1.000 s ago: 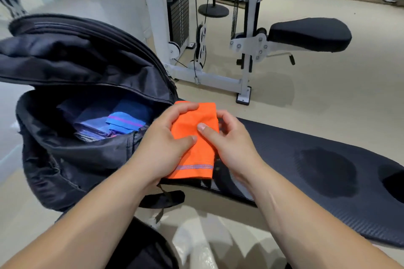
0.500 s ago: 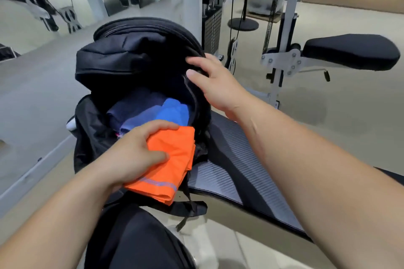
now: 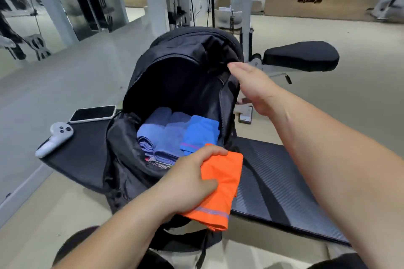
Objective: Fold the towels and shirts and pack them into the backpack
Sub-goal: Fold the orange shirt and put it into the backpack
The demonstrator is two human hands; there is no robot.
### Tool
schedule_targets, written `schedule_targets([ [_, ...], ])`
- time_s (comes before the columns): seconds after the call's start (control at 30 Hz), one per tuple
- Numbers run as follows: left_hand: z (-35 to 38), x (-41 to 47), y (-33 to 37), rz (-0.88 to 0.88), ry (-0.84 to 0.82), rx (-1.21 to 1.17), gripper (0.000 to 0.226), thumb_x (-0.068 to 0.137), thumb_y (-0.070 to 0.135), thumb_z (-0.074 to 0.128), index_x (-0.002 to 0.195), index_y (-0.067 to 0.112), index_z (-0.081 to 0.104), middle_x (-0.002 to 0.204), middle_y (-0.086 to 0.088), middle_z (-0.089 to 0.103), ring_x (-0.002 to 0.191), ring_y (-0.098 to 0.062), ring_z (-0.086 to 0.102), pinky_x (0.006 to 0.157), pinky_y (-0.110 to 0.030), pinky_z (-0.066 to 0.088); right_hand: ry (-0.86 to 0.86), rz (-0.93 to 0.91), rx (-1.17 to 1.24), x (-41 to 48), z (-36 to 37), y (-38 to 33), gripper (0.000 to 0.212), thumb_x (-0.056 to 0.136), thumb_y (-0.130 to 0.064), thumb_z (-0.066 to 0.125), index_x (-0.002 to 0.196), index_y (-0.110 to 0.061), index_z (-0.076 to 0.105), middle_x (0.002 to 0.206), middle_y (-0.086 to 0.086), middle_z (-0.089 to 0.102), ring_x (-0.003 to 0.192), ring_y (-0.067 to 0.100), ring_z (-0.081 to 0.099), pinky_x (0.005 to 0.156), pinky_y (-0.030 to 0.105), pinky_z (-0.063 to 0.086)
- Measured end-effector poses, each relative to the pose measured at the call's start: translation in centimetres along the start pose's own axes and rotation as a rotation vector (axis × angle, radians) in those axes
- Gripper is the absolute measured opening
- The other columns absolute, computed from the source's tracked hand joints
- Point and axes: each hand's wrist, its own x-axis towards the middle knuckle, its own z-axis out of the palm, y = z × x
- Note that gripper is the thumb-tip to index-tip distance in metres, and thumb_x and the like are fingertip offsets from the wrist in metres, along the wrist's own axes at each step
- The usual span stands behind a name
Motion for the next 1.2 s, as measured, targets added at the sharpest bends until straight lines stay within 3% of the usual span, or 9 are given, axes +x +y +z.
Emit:
schedule_targets([
  [0.13, 4.6, 1.2, 3.0, 0.076, -0.102, -0.033, 0.06, 0.084, 0.012, 0.065, 0.127, 0.052, 0.05, 0.102, 0.017, 0.065, 0.079, 0.004, 0.058, 0.069, -0.011, 0.044, 0.075, 0.096, 0.048, -0.8, -4.9, 0.9, 0.032, 0.102, -0.05, 0.044, 0.122, -0.034, 0.063, 0.089, -0.019, 0.067, 0.081, 0.007, 0.06, 0.085, 0.04, 0.051],
  [0.23, 5.8, 1.6, 4.8, 0.078, -0.161, -0.164, 0.06, 0.085, 0.009, 0.069, 0.124, 0.052, 0.055, 0.103, 0.014, 0.067, 0.08, -0.002, 0.062, 0.074, -0.019, 0.052, 0.104, 0.122, 0.041, -1.8, -7.6, 1.7, 0.027, 0.102, -0.049, 0.043, 0.111, -0.036, 0.065, 0.081, -0.021, 0.069, 0.081, 0.006, 0.061, 0.087, 0.041, 0.051],
  [0.43, 0.8, 4.2, 3.9, 0.047, 0.126, -0.331, 0.06, 0.083, 0.005, 0.074, 0.121, 0.05, 0.062, 0.116, 0.013, 0.066, 0.101, -0.009, 0.066, 0.087, -0.024, 0.055, 0.094, 0.104, 0.024, -2.3, -9.9, 2.8, 0.04, 0.102, -0.055, 0.042, 0.131, -0.033, 0.059, 0.105, -0.017, 0.063, 0.091, 0.005, 0.057, 0.074, 0.034, 0.046],
  [0.57, -1.7, 7.8, 1.1, -0.031, 0.318, -0.305, 0.059, 0.081, 0.0, 0.073, 0.114, 0.048, 0.064, 0.118, 0.0, 0.066, 0.097, -0.017, 0.066, 0.086, -0.033, 0.058, 0.051, 0.078, 0.012, -1.8, -9.2, 2.6, 0.044, 0.1, -0.057, 0.043, 0.133, -0.033, 0.058, 0.119, -0.013, 0.063, 0.099, 0.007, 0.057, 0.08, 0.036, 0.044],
  [0.73, -3.7, 12.2, -0.3, -0.019, 0.248, -0.319, 0.061, 0.085, 0.001, 0.073, 0.128, 0.042, 0.059, 0.123, -0.005, 0.065, 0.104, -0.023, 0.067, 0.094, -0.041, 0.056, 0.039, 0.063, 0.012, -1.5, -8.9, 3.0, 0.044, 0.097, -0.057, 0.048, 0.136, -0.038, 0.056, 0.138, -0.011, 0.058, 0.127, 0.014, 0.052, 0.103, 0.043, 0.043],
  [0.87, -3.6, 14.4, -1.8, -0.068, 0.158, 0.308, 0.064, 0.092, 0.019, 0.067, 0.149, 0.03, 0.04, 0.13, -0.016, 0.062, 0.105, -0.028, 0.063, 0.092, -0.03, 0.05, 0.042, 0.043, 0.017, -1.7, -8.8, 3.4, 0.04, 0.097, -0.055, 0.051, 0.133, -0.039, 0.058, 0.133, -0.012, 0.06, 0.125, 0.013, 0.053, 0.103, 0.043, 0.045],
  [1.03, -2.9, 14.3, -1.0, 0.059, 0.206, 1.256, 0.066, 0.093, 0.055, 0.046, 0.154, 0.038, 0.027, 0.151, -0.012, 0.036, 0.123, -0.037, 0.05, 0.099, -0.045, 0.043, 0.067, -0.008, 0.008, -2.1, -8.6, 4.2, 0.039, 0.102, -0.043, 0.05, 0.141, -0.037, 0.054, 0.139, -0.013, 0.054, 0.125, 0.012, 0.05, 0.1, 0.037, 0.046],
  [1.13, -2.5, 14.1, -1.2, 0.25, 0.133, 1.155, 0.07, 0.089, 0.059, 0.027, 0.153, 0.032, 0.035, 0.158, -0.005, 0.036, 0.139, -0.03, 0.04, 0.112, -0.047, 0.034, 0.077, -0.033, 0.031, -2.2, -8.6, 4.6, 0.038, 0.103, -0.038, 0.051, 0.14, -0.036, 0.055, 0.143, -0.013, 0.053, 0.129, 0.011, 0.05, 0.104, 0.034, 0.043],
  [1.2, -1.9, 13.8, -1.6, 0.207, -0.02, 1.019, 0.081, 0.087, 0.066, 0.009, 0.158, 0.031, 0.025, 0.167, -0.002, 0.019, 0.153, -0.021, 0.019, 0.121, -0.05, 0.022, 0.077, -0.056, 0.028, -2.3, -8.4, 4.9, 0.039, 0.103, -0.036, 0.051, 0.141, -0.036, 0.054, 0.144, -0.014, 0.053, 0.129, 0.009, 0.05, 0.103, 0.031, 0.041],
])
